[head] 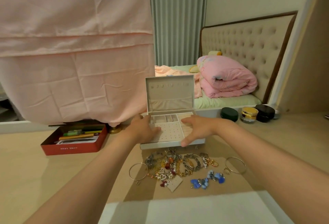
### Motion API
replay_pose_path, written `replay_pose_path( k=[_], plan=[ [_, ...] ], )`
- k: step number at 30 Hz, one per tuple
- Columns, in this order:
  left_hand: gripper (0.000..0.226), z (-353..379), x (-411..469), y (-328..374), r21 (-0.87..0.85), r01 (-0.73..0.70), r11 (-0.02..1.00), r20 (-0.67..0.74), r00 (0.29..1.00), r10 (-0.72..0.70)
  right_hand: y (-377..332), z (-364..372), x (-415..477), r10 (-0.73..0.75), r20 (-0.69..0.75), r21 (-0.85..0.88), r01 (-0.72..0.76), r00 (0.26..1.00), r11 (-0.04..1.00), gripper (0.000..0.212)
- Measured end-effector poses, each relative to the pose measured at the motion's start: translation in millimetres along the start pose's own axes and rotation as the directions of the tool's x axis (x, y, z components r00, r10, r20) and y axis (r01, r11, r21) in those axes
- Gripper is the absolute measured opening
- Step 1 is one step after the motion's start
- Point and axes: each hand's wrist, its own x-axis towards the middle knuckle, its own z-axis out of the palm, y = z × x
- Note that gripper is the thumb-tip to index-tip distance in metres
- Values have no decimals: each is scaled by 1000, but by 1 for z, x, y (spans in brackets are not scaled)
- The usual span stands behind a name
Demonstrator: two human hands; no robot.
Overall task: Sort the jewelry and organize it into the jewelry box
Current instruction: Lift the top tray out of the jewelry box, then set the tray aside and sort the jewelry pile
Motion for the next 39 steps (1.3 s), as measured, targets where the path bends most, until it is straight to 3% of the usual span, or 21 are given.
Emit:
replay_pose_path(
  k=[3, 6, 14, 27, 34, 39],
  plan=[
    [108, -3, -15, -2, -118, 3, 993, 63, 998, 5, -3, 12, -6, 31, -34, -46, -32, 999, 998, 128],
    [131, -3, -32, -5, -154, 24, 988, 117, 993, -6, -9, 22, -11, 19, -190, 12, -17, 982, 1000, 121],
    [111, -20, -74, -46, -276, -8, 961, -67, 998, -11, -57, 32, -26, -46, -343, 204, 122, 938, 971, 106],
    [108, -33, -181, -175, -264, 307, 915, 10, 949, -315, -196, 127, -12, -210, -206, 295, 265, 956, 918, 88],
    [118, -18, -194, -203, -201, 436, 877, 50, 899, -435, -218, 157, 6, -228, -133, 295, 258, 964, 920, 83],
    [114, -13, -182, -196, -135, 428, 894, 93, 903, -419, -213, 155, 16, -243, -148, 278, 276, 959, 920, 83]
  ],
)
